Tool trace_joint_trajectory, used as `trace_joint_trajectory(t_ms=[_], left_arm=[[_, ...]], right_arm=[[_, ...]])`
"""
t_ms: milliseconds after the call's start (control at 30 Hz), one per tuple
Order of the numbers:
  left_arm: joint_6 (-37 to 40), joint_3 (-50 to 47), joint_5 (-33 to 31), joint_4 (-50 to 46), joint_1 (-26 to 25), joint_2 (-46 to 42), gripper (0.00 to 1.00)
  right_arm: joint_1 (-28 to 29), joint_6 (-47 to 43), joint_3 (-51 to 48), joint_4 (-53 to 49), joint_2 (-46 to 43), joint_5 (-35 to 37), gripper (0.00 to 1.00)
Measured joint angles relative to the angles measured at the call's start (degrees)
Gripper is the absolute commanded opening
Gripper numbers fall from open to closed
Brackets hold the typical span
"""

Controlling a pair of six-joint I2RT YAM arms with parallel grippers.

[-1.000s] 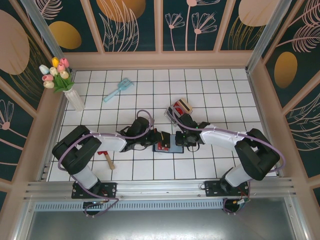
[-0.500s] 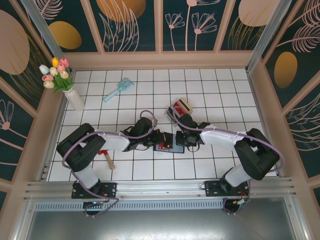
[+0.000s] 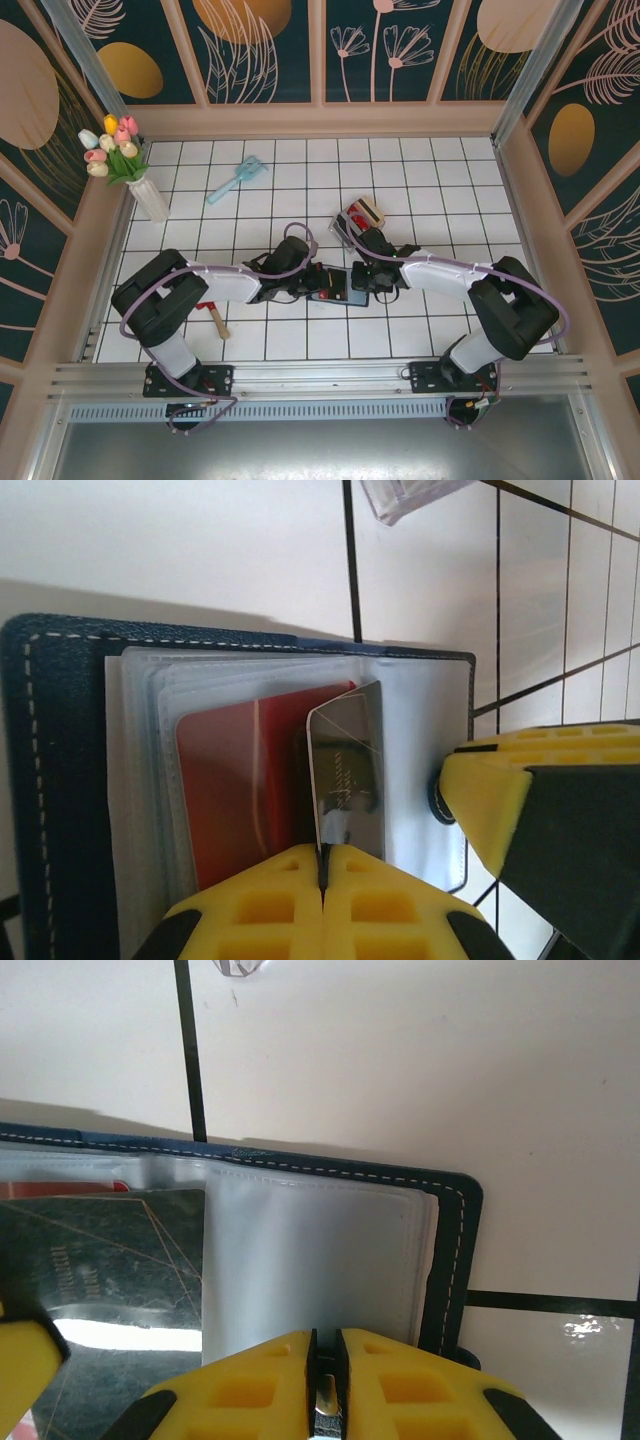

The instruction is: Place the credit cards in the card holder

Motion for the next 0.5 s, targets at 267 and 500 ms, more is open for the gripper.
trace_joint_trajectory(t_ms=[267,500], left_arm=[[1.7,2.2,0.5,-2.3,0.0,1.1,0.01],[1.7,4.9,2.4,-1.5,0.0,4.9,0.05]], right_arm=[[-0.1,0.2,-0.2,0.4,0.0,-0.1,0.17],[-0.4,0.4,-0.5,1.3,0.0,-0.4,0.17]])
